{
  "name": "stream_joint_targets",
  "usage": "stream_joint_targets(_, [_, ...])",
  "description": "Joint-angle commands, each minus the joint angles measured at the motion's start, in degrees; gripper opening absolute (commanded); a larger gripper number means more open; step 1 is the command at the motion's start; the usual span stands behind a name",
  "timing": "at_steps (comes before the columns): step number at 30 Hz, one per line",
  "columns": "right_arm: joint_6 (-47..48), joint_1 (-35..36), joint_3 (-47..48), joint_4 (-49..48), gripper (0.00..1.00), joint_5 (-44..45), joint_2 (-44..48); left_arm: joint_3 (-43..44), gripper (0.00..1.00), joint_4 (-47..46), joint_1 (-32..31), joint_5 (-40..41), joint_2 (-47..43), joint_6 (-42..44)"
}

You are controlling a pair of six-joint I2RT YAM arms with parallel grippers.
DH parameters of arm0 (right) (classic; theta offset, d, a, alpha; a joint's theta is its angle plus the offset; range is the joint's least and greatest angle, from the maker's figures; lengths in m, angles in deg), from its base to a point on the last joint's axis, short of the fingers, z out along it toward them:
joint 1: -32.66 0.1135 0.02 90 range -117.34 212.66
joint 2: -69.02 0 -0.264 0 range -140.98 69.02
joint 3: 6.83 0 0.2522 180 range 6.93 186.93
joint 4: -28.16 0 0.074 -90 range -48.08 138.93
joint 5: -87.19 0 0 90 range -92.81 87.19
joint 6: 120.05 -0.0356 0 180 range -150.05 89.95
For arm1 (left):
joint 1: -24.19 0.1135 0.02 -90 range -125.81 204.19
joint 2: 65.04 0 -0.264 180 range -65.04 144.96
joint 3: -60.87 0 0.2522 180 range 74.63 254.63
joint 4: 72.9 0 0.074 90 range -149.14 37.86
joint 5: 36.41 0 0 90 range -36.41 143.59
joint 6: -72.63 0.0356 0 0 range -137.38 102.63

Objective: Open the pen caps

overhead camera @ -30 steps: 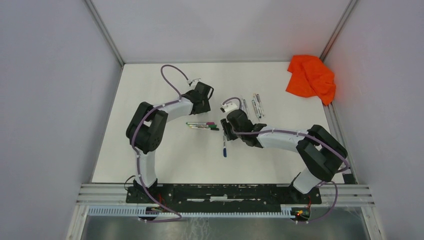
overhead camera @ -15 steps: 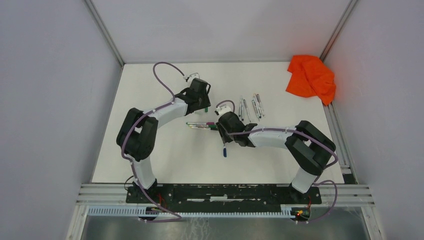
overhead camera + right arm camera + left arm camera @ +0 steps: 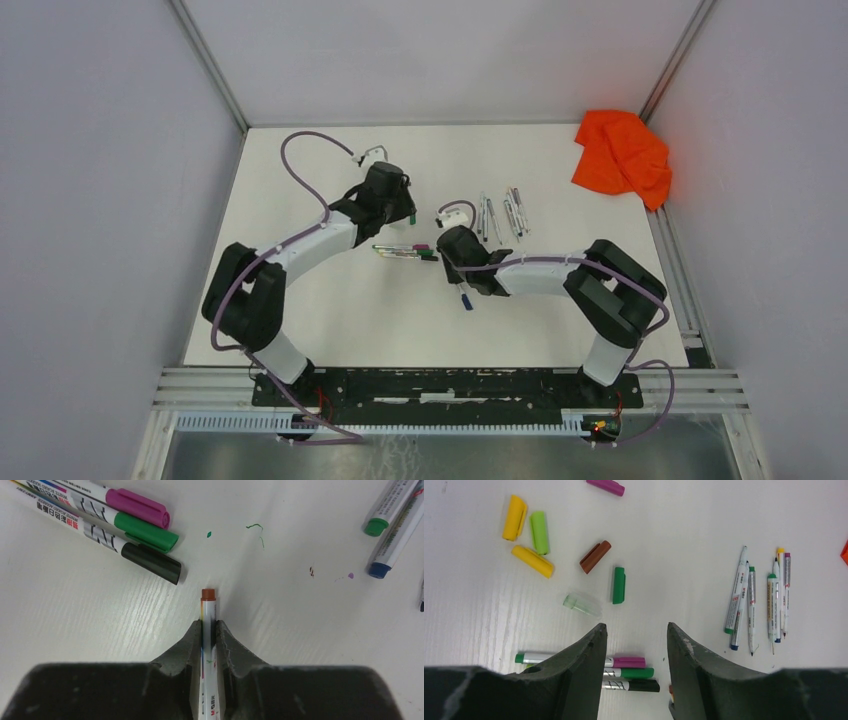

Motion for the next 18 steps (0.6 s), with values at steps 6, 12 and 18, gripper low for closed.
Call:
stream_joint_targets(6, [-4.1,-1.1,-7.5,1.6,0.0,-0.5,1.3,-6.5,0.55,-6.0,-2.8,-0.3,-10.6,-3.7])
stream_joint_targets(12, [-1.7,-3.2,-9.1,-2.1,0.0,-1.1,8.3,-13.8,0.55,-13.8,-5.3,-5.3,-15.5,-4.6])
stream_joint_targets(18, [-0.1,-6.8,-11.4,-9.1,0.0,-5.9,18.3,-24.6,0.55,-27.5,-7.0,-16.6,-21.1,-4.4])
